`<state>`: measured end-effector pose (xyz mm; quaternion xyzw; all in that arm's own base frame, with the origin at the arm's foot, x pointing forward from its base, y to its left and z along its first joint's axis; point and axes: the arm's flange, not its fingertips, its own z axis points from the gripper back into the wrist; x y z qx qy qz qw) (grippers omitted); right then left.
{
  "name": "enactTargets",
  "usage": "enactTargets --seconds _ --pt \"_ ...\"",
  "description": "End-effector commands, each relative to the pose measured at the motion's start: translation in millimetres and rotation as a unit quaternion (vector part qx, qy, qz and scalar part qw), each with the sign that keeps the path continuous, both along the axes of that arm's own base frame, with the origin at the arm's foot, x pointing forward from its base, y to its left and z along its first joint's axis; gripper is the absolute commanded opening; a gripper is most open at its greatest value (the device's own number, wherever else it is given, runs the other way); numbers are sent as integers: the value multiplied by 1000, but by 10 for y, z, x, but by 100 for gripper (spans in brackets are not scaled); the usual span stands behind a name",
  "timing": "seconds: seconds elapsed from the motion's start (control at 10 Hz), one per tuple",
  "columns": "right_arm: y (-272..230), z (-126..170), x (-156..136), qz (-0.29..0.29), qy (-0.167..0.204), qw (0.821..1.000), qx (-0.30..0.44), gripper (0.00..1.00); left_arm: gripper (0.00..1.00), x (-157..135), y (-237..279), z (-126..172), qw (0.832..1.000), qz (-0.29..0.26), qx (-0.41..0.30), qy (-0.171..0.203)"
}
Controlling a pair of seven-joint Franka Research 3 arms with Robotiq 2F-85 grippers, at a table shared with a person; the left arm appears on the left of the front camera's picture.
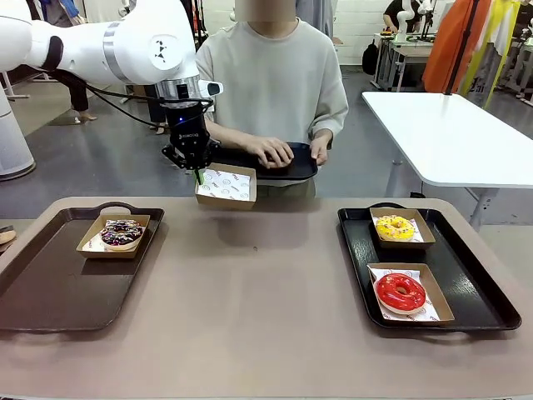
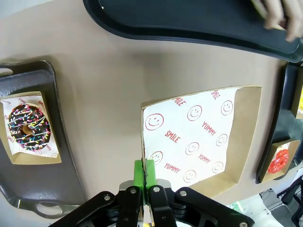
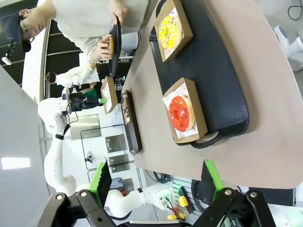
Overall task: Individually package the donuts and arrange them on the tray.
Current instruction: Place the picked Paper togo box on the Handle tray while simultaneously picking up another Paper togo box from the table with the other hand, then place the picked Paper togo box on the Handle tray.
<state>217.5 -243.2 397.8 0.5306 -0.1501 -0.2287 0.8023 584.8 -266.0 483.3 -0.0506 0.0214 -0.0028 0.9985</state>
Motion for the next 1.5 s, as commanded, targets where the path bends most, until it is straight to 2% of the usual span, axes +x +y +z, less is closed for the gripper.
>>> enactTargets --seconds 0.0,1.4 --pt "-5 -10 -13 0 -1 1000 5 100 0 -14 3 22 1000 3 -5 2" --pt "-5 -10 -13 0 -1 1000 5 100 0 -14 3 22 1000 3 -5 2"
